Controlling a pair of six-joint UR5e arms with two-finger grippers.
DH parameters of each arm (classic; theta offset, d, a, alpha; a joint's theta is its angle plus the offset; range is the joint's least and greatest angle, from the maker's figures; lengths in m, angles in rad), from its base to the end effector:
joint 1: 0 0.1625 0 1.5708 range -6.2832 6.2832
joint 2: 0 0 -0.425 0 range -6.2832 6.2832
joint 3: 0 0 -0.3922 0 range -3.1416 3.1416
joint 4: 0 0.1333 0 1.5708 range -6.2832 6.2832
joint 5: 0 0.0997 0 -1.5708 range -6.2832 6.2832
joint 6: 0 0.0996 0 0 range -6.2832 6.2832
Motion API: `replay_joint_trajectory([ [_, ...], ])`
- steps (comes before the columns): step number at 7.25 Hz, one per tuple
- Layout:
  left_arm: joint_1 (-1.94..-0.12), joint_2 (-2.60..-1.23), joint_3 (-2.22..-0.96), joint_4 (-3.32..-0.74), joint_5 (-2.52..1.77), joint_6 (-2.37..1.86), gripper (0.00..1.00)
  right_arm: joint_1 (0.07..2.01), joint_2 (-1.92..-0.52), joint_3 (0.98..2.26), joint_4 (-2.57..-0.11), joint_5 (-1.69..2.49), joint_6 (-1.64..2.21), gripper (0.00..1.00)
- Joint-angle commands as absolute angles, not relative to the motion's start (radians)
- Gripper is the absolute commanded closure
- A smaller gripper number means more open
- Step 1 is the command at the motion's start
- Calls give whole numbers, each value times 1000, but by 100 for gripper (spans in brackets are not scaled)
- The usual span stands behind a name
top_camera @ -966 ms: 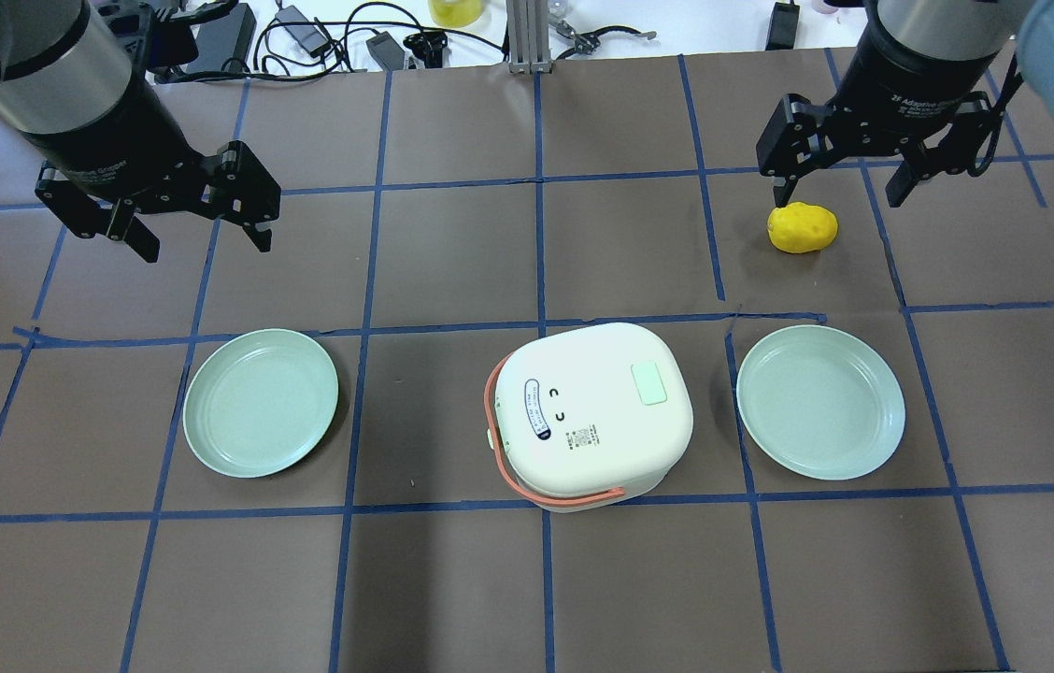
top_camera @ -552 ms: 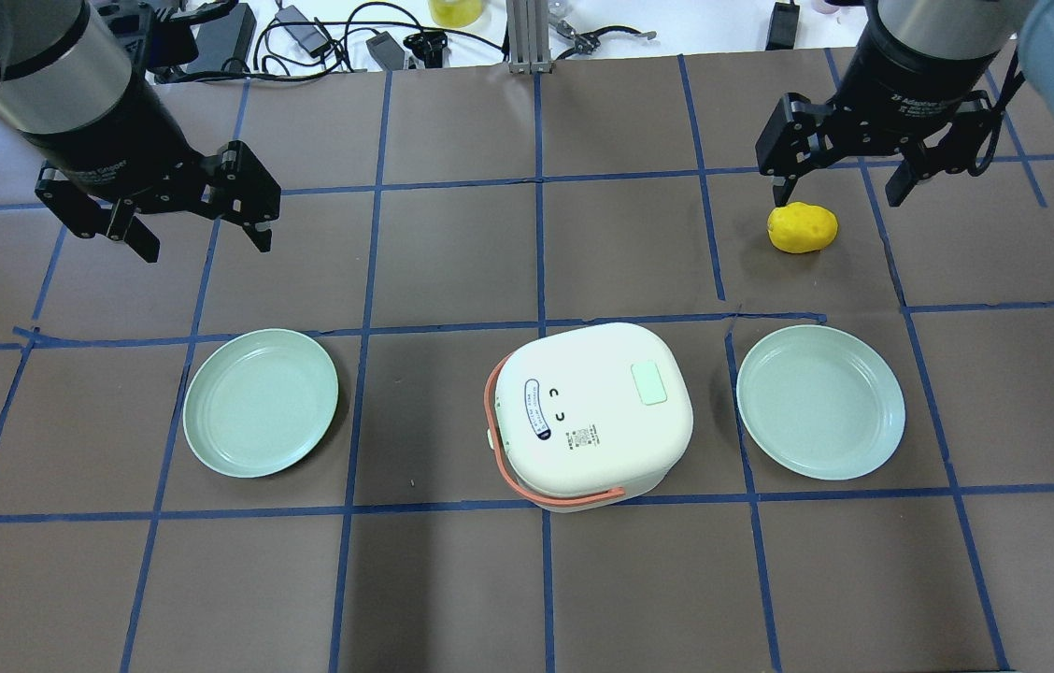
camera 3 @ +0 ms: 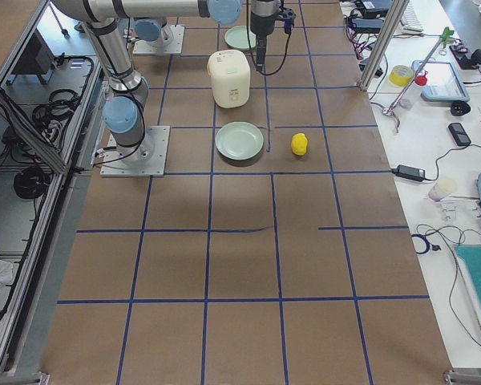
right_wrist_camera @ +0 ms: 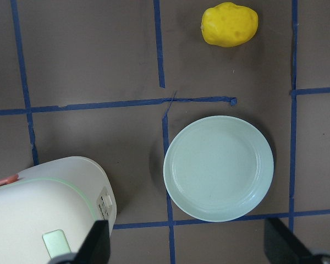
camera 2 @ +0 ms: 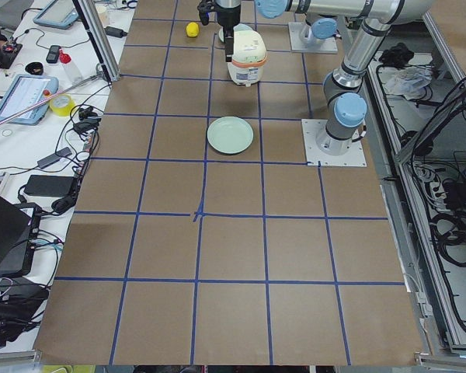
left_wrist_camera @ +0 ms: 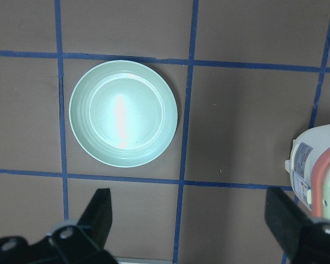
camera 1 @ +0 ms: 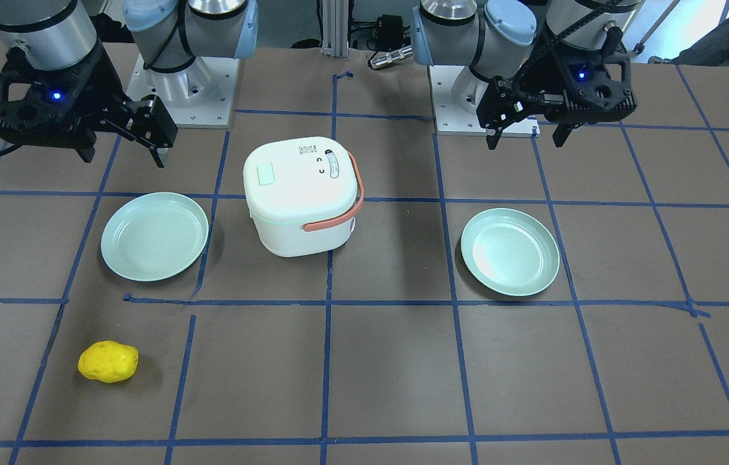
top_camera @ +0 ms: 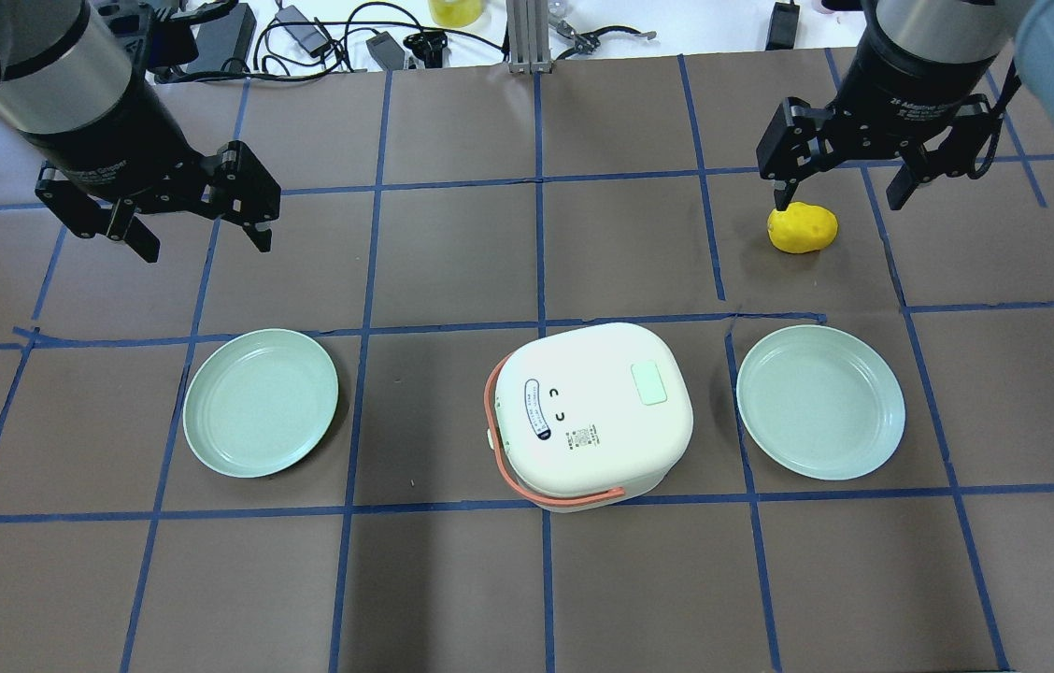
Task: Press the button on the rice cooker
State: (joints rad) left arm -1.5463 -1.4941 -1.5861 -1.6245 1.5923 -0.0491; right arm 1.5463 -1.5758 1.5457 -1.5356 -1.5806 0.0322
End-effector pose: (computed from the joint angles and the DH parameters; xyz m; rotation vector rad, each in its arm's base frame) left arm -0.1199 -0.4624 0.5115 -0.1149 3.1180 -0.0124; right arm 0.1203 -0.4922 0.4992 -0.0887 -3.1305 -0.0079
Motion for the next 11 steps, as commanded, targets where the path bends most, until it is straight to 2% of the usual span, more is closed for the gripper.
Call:
replay_joint_trajectory([
  [1, -1546, -1494, -1586, -1624, 1592, -49, 0, 1549, -1580, 1545, -1534, -1574, 32, 10],
  [2, -1546, -1494, -1586, -1624, 1592, -49, 0, 1549, -1582, 1545, -1535, -1575, 32, 23],
  [4, -1546, -1494, -1586, -1624, 1592, -49, 0, 1554, -1586, 1543, -1534, -1572, 41, 56],
  [5, -1546, -1494, -1586, -1624, 1592, -49, 0, 1557, -1586, 1545, -1517, -1559, 43, 77],
  [6, -1546, -1494, -1586, -1624, 1592, -49, 0, 1559, -1586, 1546, -1511, -1518, 46, 86],
  [7, -1546, -1494, -1586, -1624, 1592, -49, 0, 1572, -1586, 1548, -1503, -1481, 46, 100],
  [11, -1546, -1494, -1586, -1624, 1592, -49, 0, 1672, -1571, 1601, -1448, -1459, 64, 100],
])
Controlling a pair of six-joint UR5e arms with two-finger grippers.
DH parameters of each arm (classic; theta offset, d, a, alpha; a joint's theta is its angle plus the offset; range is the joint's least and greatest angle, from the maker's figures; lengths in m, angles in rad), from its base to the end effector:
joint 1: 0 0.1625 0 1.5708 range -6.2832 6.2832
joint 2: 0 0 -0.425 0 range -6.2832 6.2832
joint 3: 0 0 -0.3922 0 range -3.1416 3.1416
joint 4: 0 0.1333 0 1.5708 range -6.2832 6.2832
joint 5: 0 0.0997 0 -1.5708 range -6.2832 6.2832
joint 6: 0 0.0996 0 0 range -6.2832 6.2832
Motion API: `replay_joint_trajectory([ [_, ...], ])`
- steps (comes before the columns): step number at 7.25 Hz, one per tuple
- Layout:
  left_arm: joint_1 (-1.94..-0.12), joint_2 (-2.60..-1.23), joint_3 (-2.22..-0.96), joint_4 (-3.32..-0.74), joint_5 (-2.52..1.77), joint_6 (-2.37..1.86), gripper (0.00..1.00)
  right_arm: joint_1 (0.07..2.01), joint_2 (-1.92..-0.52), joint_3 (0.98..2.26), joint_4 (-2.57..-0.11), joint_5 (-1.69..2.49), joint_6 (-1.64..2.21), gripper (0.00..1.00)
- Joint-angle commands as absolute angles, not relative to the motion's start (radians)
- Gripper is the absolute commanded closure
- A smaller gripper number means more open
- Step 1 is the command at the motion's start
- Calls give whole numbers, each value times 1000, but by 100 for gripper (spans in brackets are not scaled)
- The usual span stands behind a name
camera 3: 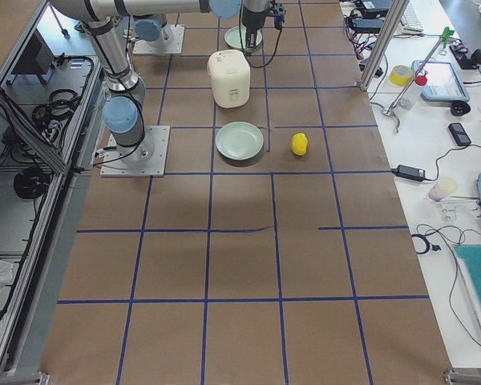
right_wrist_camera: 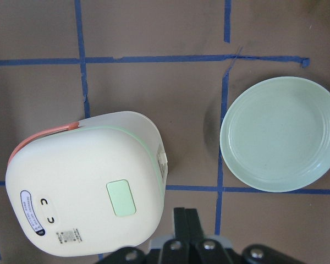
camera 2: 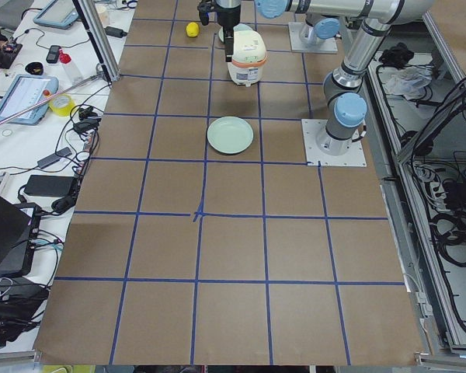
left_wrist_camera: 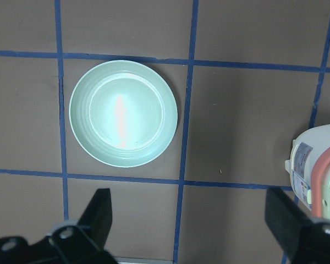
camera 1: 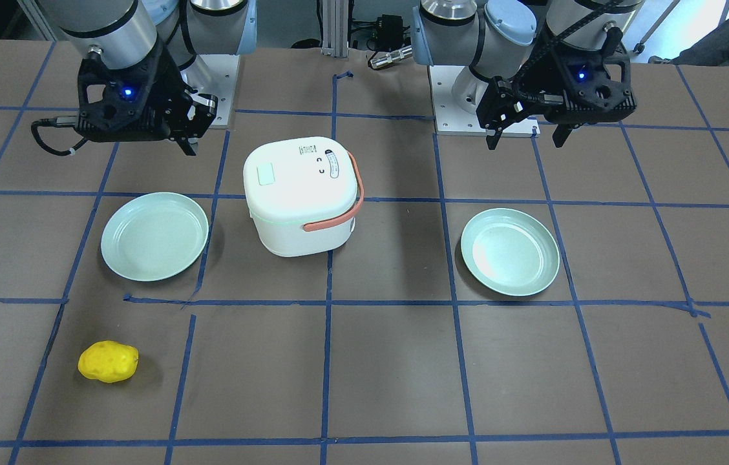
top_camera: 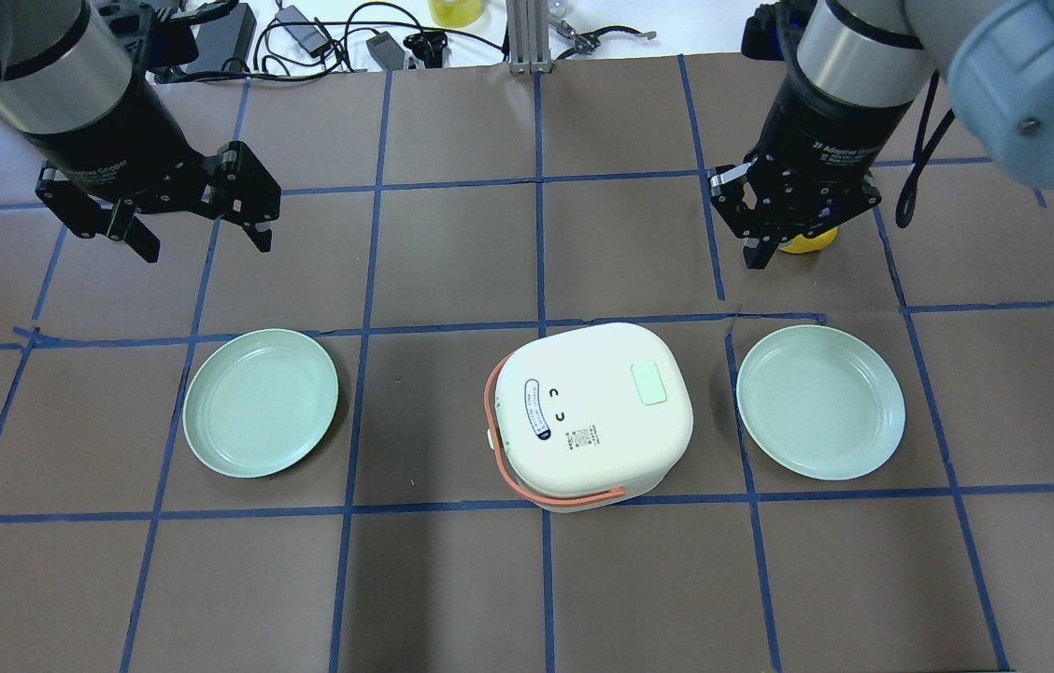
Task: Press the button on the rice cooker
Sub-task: 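Move the right gripper over the white rice cooker's green button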
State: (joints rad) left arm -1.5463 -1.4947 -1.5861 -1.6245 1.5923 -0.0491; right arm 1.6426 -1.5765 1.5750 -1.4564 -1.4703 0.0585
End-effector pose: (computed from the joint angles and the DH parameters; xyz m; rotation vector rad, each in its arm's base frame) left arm -0.1199 -0.4626 0.5112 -0.1149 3.1180 -0.0115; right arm 0.1772 -0.4662 0.4784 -0.0116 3.0434 0.1816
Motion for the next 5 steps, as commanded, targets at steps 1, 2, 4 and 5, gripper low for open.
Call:
replay_joint_trajectory([
  [1, -1546, -1494, -1586, -1624, 1592, -49, 0, 1712, -1556, 1621, -1456, -1454, 67, 100],
  [2, -1546, -1494, -1586, -1624, 1592, -49, 0, 1739, -1542, 1634, -1463, -1453, 99, 100],
  [4, -1546, -1494, -1586, -1624, 1592, -49, 0, 1761, -1520, 1672, -1497, -1454, 106, 100],
  [5, -1546, -1494, -1586, -1624, 1592, -49, 0, 1763, -1519, 1702, -1528, -1454, 106, 100],
])
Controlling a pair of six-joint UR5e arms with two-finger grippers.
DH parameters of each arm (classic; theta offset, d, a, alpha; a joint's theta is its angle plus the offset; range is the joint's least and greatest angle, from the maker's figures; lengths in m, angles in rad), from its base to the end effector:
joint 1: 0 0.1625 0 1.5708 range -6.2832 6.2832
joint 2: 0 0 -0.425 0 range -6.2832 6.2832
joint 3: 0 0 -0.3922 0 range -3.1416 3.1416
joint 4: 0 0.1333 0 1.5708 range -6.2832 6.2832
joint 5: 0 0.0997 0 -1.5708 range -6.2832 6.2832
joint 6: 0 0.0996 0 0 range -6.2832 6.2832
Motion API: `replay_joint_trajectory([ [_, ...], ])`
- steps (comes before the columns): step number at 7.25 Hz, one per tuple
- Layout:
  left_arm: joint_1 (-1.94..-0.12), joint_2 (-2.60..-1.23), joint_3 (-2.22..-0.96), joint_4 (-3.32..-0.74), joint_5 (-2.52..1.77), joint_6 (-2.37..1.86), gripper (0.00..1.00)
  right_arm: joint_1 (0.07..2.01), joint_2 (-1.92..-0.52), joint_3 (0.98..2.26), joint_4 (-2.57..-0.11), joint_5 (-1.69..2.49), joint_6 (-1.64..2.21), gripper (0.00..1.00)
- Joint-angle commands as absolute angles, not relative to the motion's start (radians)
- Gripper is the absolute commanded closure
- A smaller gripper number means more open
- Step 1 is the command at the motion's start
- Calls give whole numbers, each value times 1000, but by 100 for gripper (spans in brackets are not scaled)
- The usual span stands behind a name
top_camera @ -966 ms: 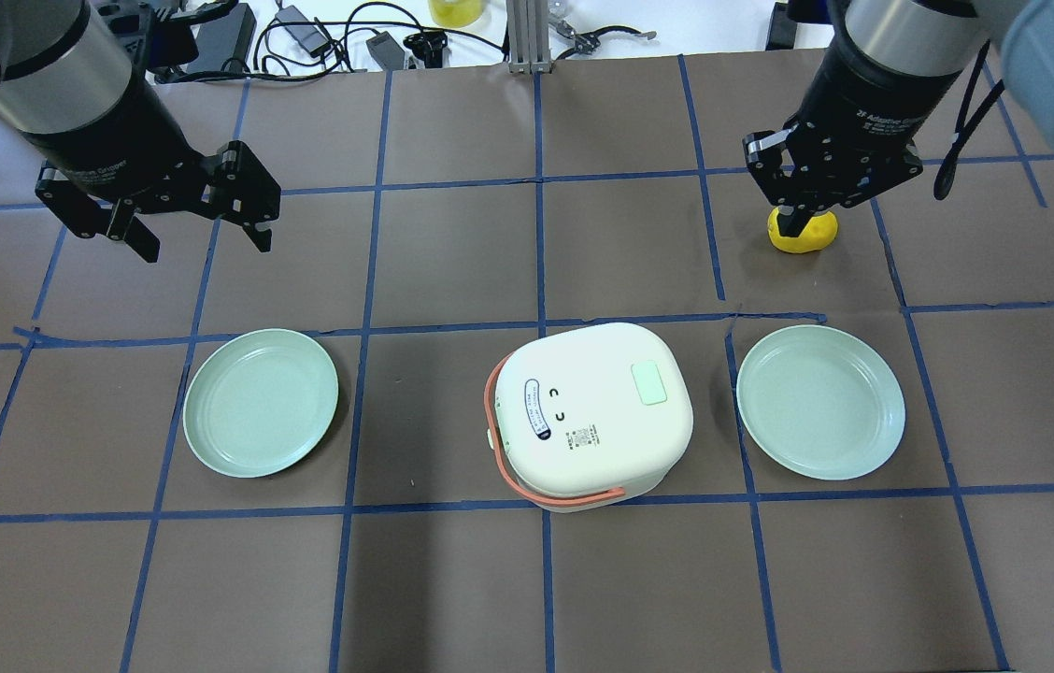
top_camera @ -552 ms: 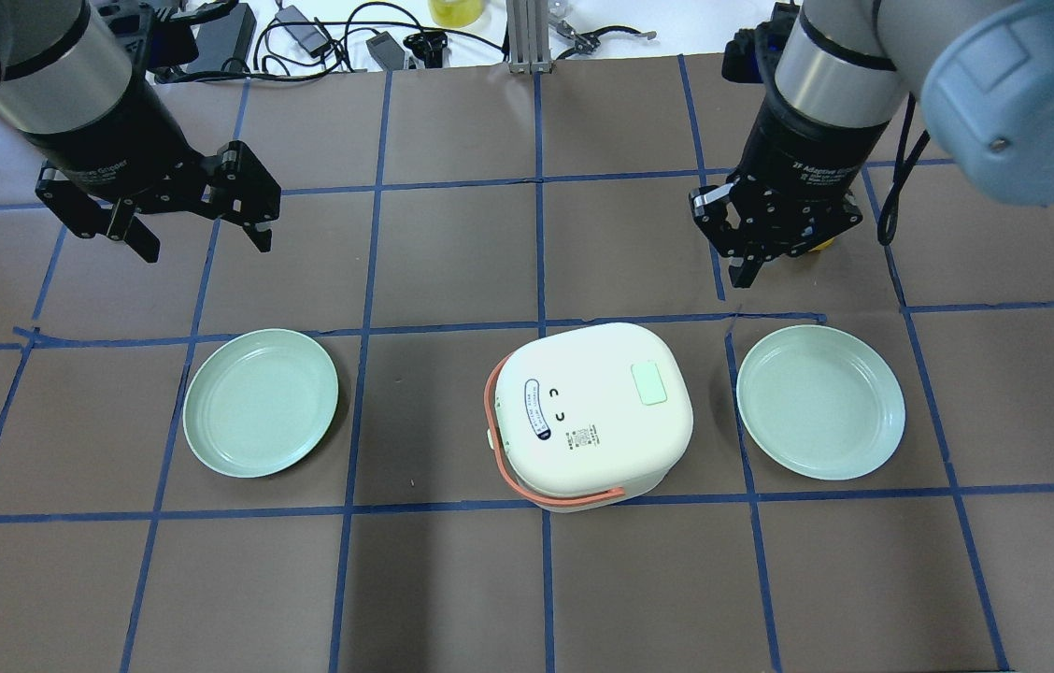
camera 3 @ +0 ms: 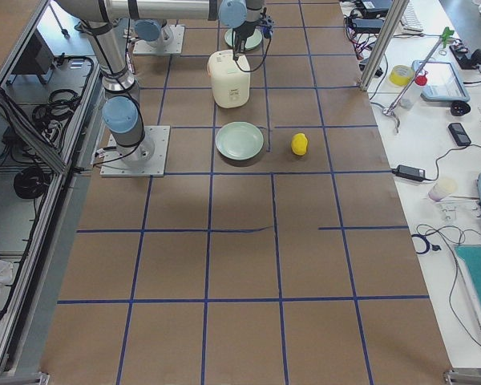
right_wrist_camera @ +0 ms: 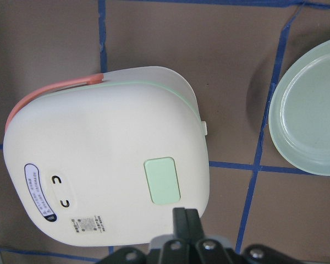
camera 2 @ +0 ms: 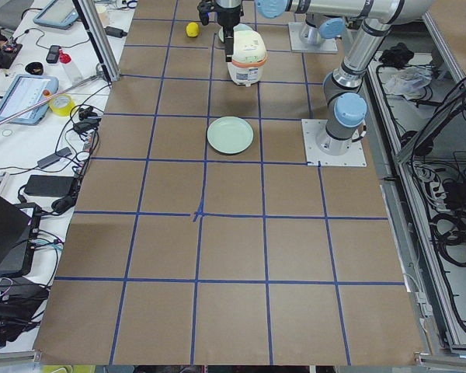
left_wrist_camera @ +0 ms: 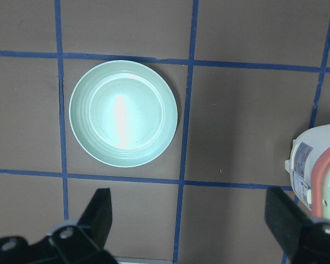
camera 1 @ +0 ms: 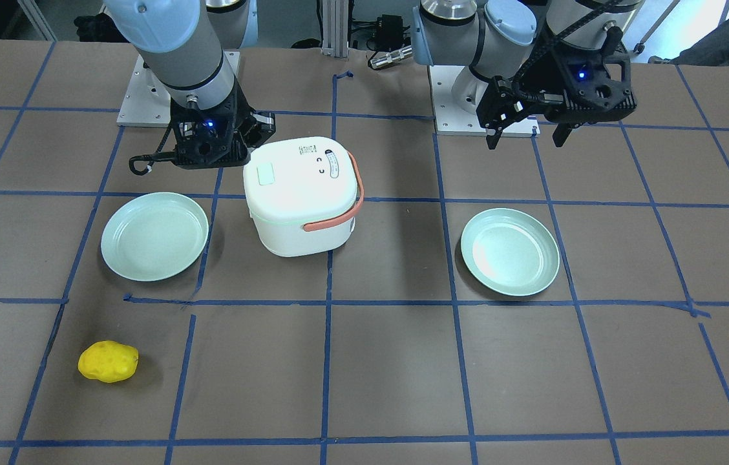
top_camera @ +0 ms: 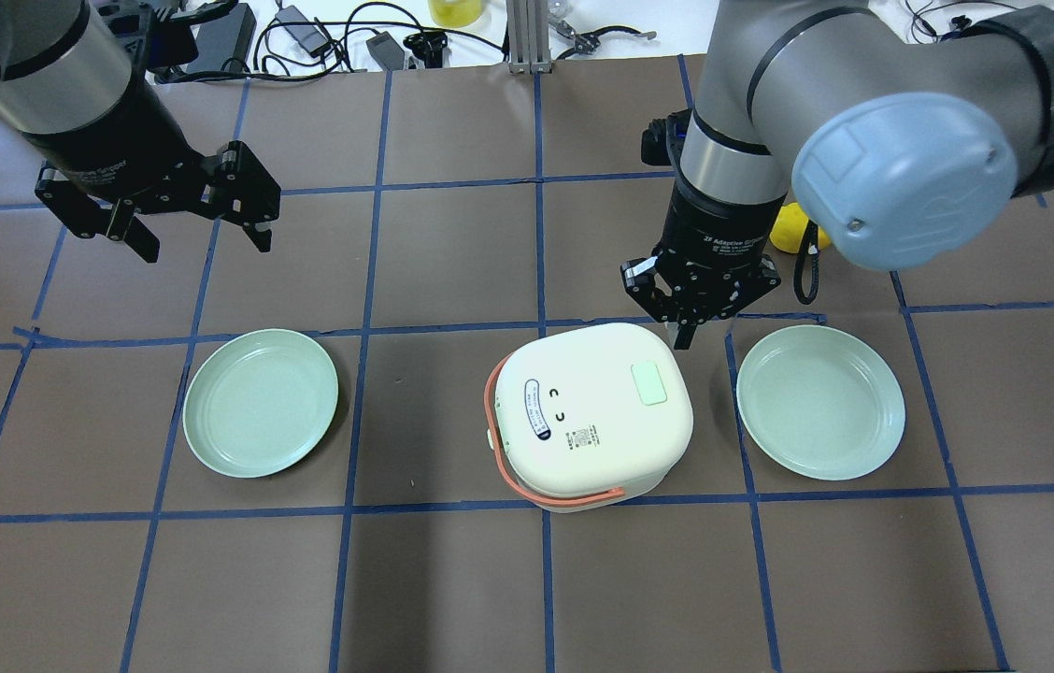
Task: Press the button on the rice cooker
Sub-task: 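Move the right gripper over the white rice cooker's green button, then press down on the green lid button with the right gripper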
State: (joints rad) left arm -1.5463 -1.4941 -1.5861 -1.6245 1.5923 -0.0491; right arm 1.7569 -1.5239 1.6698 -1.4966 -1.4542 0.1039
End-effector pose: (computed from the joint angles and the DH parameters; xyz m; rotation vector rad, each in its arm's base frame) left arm -0.1199 -0.4624 0.5115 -0.1149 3.1180 -0.0124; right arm 0.2319 -0.4485 0.4117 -0.1052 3.0358 0.3577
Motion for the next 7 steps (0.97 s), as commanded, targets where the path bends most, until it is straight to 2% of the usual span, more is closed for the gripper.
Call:
replay_joint_trajectory([
  [1, -1546, -1494, -1586, -1624, 1592, -49, 0, 1770, -1513, 1732, -1560, -1456, 92, 100],
  [7, -1546, -1494, -1586, -1624, 1592, -49, 0, 1786, -1488, 1761, -1603, -1456, 89, 100],
])
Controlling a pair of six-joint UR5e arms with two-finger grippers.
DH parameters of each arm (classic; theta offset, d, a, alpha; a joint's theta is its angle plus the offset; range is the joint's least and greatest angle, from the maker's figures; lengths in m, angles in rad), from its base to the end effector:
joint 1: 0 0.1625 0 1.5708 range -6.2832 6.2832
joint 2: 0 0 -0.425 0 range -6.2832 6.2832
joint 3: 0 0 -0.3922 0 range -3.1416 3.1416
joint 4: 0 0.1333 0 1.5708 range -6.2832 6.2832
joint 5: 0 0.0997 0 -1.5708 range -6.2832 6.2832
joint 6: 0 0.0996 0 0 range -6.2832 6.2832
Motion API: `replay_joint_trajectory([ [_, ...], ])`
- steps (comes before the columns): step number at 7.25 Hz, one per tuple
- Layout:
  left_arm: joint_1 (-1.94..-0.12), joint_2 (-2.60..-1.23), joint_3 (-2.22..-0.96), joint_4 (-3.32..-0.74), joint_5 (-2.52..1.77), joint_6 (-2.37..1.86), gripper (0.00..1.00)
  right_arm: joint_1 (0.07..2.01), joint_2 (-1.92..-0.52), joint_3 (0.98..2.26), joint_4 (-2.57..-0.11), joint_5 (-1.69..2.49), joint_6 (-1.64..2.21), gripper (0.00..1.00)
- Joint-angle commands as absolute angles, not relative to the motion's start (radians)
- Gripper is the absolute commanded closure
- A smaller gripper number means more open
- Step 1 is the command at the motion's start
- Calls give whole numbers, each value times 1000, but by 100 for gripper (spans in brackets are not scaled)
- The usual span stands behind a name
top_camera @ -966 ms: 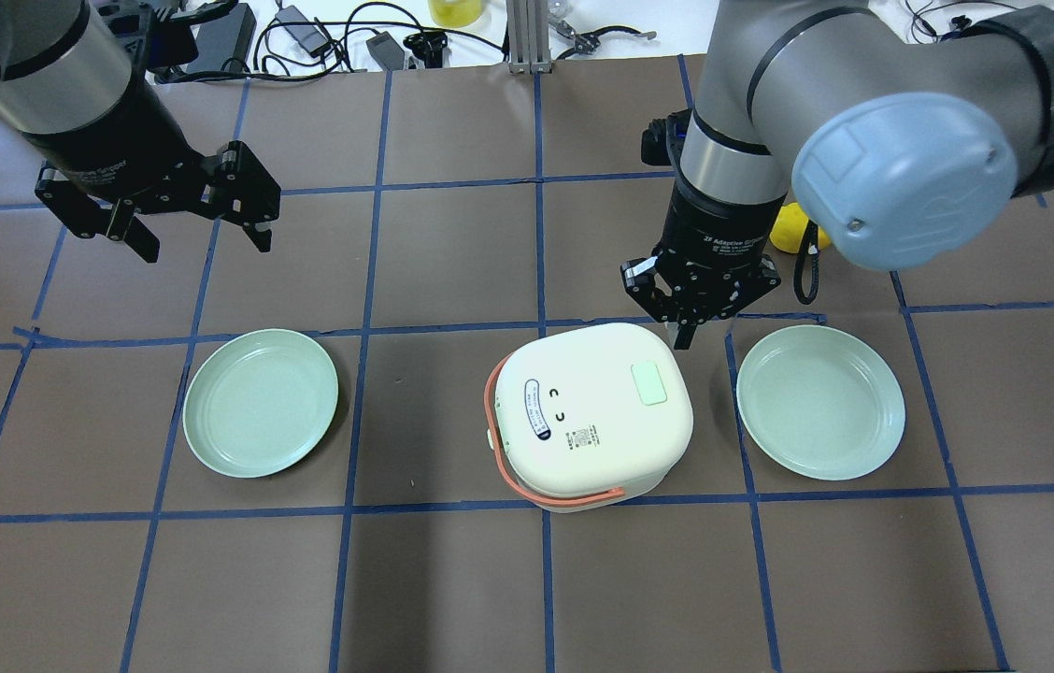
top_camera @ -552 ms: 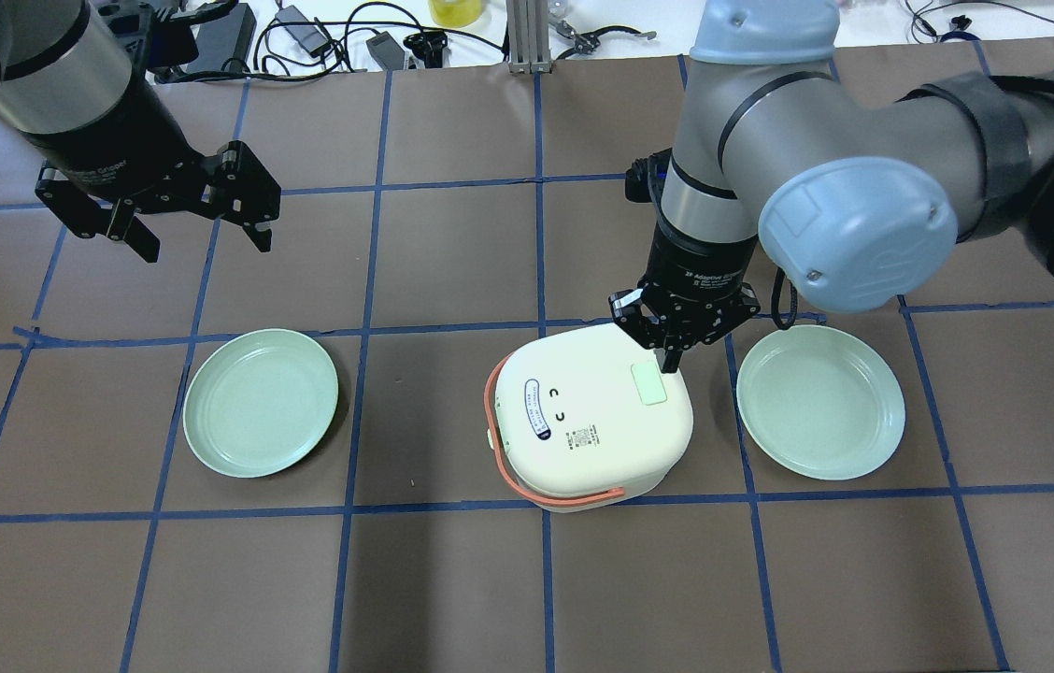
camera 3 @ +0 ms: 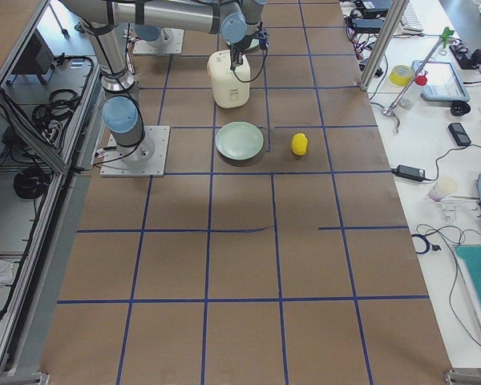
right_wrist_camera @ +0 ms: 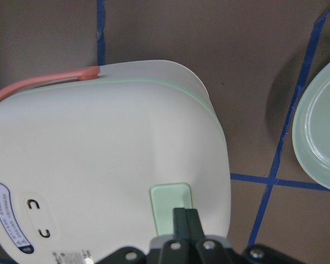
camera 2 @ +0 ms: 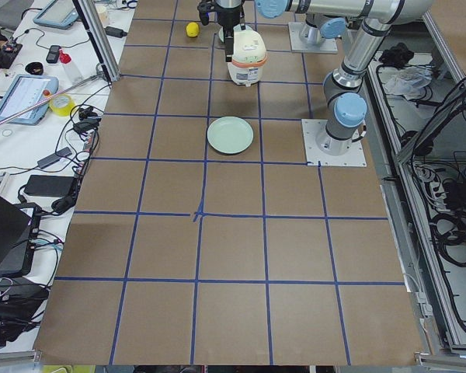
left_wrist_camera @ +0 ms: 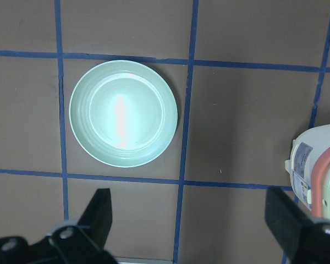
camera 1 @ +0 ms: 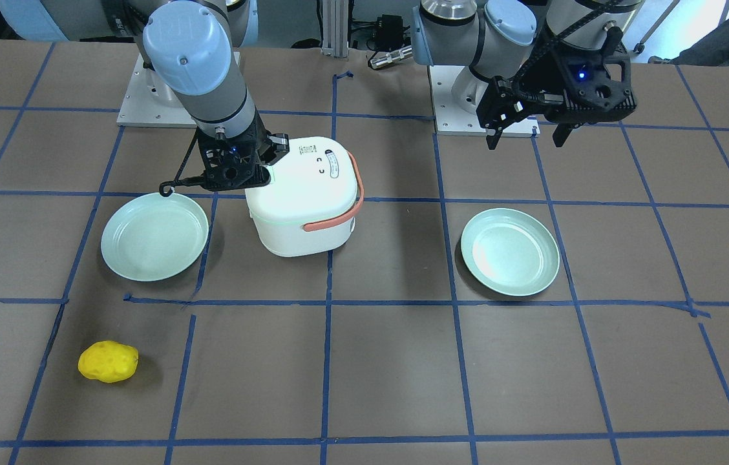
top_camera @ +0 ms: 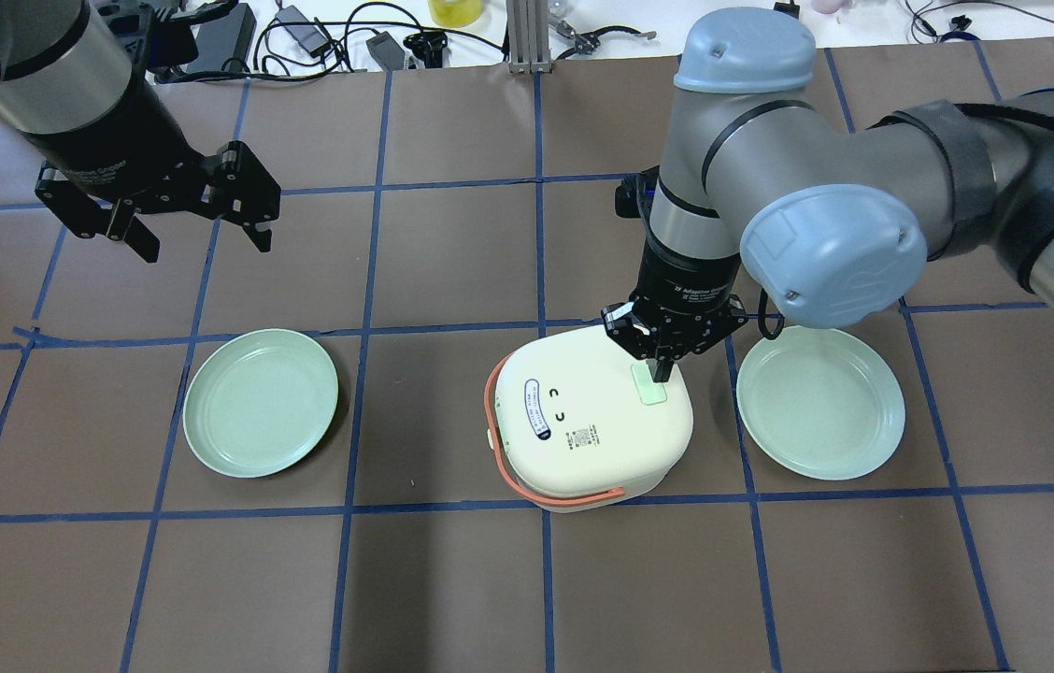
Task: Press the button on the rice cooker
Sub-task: 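Press down on the green lid button with the right gripper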
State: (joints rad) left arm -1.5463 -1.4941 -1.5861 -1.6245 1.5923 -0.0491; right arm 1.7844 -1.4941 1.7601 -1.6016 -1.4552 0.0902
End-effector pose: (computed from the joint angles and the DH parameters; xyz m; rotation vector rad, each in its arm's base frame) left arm -0.1199 -0.4624 0.5115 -0.1149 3.1180 -0.0124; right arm 0.2443 -0.4432 0.3637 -0.1667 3.0352 0.3816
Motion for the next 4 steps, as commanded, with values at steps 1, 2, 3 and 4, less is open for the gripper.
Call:
replay_joint_trajectory([
  [1, -1546, -1494, -1586, -1624, 1592, -49, 0, 1786, -1482, 1761, -1605, -1454, 89, 100],
  [2, -1546, -1494, -1586, -1624, 1592, -49, 0, 1786, -1477, 1761, -1606, -1454, 89, 100],
  [3, -1546, -1494, -1586, -1624, 1592, -49, 0, 1786, -1470, 1763, -1611, -1454, 86, 100],
  [4, -1546, -1494, -1586, -1624, 1592, -49, 0, 1786, -1468, 1761, -1611, -1456, 78, 100],
])
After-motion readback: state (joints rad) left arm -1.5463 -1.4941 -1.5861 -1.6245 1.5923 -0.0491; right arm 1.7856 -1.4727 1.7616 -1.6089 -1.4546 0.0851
